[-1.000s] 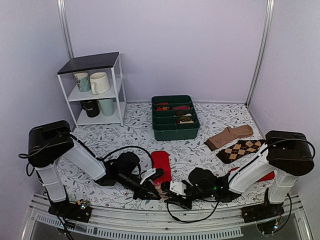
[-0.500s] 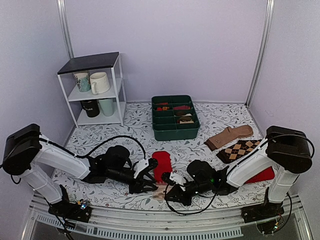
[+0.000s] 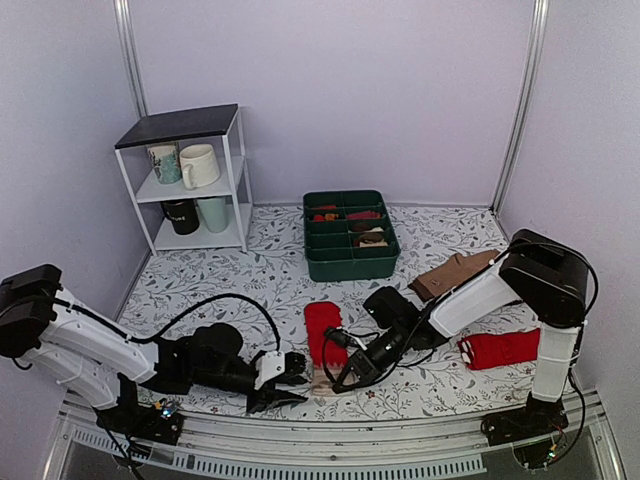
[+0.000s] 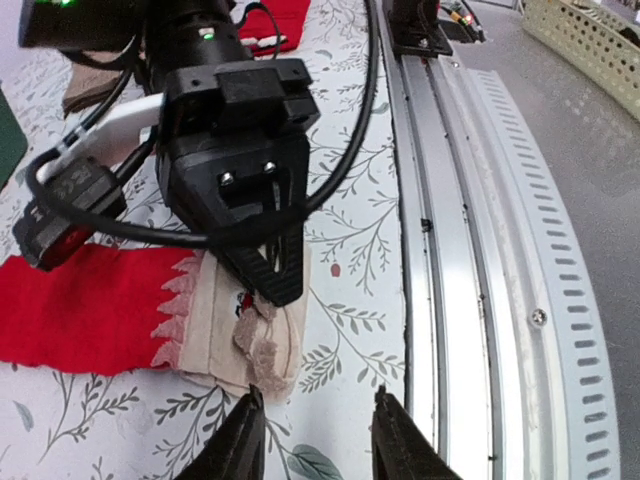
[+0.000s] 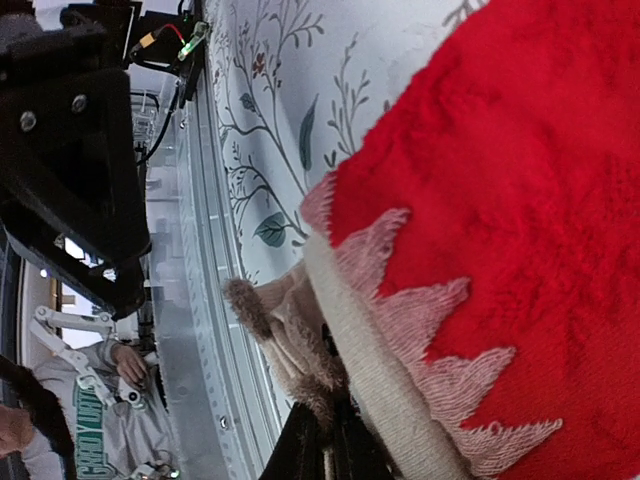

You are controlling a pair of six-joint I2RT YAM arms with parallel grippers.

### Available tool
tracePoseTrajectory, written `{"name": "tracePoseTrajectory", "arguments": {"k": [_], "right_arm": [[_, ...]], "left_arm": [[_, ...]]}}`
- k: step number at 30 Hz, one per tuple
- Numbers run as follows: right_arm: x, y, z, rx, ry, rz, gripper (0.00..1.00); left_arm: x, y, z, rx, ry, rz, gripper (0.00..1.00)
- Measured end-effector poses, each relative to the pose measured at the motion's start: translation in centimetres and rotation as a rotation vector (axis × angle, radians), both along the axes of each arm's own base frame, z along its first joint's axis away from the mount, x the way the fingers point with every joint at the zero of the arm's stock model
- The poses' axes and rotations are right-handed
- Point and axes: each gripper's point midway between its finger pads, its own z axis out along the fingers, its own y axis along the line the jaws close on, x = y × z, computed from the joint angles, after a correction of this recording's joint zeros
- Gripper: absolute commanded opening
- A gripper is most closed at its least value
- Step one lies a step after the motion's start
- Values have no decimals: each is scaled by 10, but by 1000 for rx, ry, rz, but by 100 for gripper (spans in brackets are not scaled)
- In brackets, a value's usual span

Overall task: Roll the socks
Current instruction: Roll a pair of socks at the center of the board.

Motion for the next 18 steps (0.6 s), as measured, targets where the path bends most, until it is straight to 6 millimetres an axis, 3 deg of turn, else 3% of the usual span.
{"name": "tracePoseTrajectory", "arguments": {"k": [8, 18], "right_arm": [[1, -3, -3, -49, 174, -14, 3], [1, -5, -4, -66, 221, -23, 3]], "left_arm": [[-1, -16, -12, 43, -94, -48, 38], [8, -30, -36, 115, -140, -40, 38]]}}
